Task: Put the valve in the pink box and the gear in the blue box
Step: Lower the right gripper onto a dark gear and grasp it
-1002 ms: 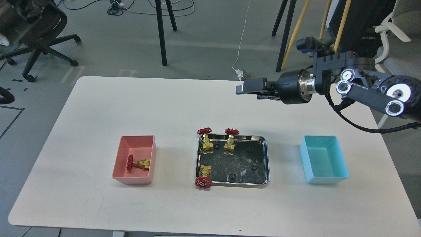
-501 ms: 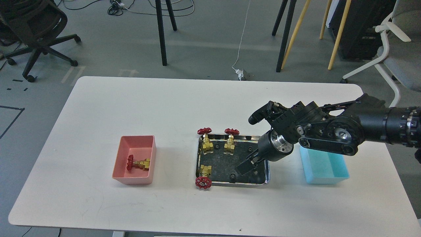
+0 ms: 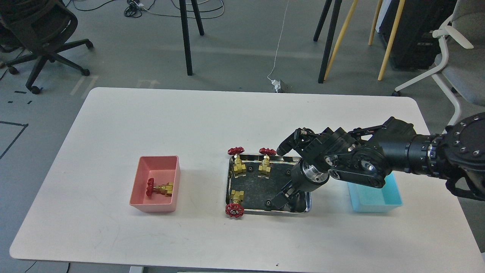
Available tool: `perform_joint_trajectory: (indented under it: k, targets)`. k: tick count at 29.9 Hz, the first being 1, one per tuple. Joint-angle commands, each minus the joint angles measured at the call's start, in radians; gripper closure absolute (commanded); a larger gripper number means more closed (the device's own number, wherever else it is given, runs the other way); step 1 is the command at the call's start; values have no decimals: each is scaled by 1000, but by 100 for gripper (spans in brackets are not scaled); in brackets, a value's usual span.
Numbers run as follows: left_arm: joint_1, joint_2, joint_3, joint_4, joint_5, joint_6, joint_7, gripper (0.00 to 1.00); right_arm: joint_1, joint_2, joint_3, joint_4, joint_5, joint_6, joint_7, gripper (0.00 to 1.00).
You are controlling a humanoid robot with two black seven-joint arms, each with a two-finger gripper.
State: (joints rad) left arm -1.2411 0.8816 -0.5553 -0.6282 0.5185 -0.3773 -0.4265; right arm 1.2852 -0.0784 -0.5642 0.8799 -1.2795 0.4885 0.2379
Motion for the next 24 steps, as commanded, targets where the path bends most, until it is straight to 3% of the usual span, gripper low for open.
perform_joint_trajectory:
  k: [1, 16, 24]
  targets:
    - [-6, -1, 0, 1, 0, 0, -1, 2, 0, 5, -17, -9, -21, 0, 11, 6]
    - [-6, 0, 0, 2, 0, 28, -3, 2, -21, 31, -26, -58, -109, 0, 28, 19]
    - [-11, 0, 0, 2, 0, 28, -3, 2, -24, 34, -26, -58, -112, 0, 26, 33]
